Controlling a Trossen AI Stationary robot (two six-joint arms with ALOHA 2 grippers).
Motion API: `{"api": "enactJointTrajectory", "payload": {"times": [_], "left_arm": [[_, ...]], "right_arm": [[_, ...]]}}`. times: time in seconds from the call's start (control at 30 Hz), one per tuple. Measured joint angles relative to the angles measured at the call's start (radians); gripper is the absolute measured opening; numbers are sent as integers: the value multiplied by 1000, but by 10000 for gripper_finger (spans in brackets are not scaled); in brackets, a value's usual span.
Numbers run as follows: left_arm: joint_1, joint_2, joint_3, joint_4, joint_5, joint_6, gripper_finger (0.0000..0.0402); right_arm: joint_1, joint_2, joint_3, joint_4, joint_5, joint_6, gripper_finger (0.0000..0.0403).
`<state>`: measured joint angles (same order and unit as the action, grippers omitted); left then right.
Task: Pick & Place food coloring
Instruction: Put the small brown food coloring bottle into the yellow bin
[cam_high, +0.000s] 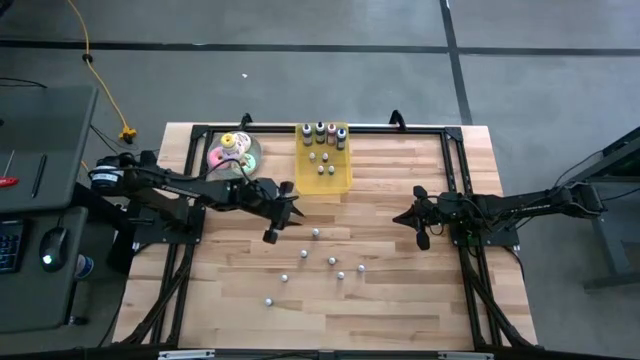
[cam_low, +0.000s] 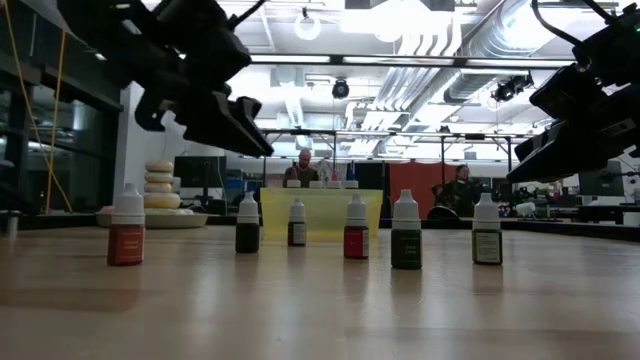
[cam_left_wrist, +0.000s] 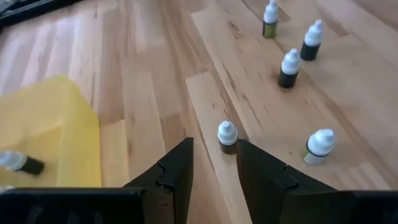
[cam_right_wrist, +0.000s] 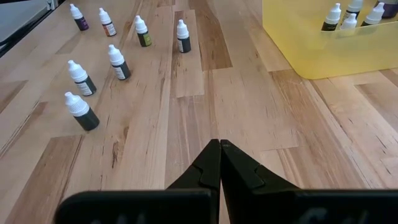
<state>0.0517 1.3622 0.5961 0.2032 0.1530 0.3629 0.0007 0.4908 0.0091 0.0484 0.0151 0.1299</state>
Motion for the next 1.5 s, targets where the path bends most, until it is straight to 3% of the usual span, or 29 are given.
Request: {"api": "enactJointTrajectory", "payload": {"times": [0.23,0.7,0.87,1.27,1.5], "left_arm": [[0,118,1,143,103,-1,117],[0,262,1,260,102,-5,117],[0,281,2,271,82,-70,120],[0,339,1,360,81,-82,206],[0,383,7,407,85,-84,213]], "right_arm": [[0,0,0,0,0,0,0],[0,0,0,0,0,0,0],[0,0,0,0,0,0,0],[0,0,0,0,0,0,0],[0,0,0,0,0,0,0]]}}
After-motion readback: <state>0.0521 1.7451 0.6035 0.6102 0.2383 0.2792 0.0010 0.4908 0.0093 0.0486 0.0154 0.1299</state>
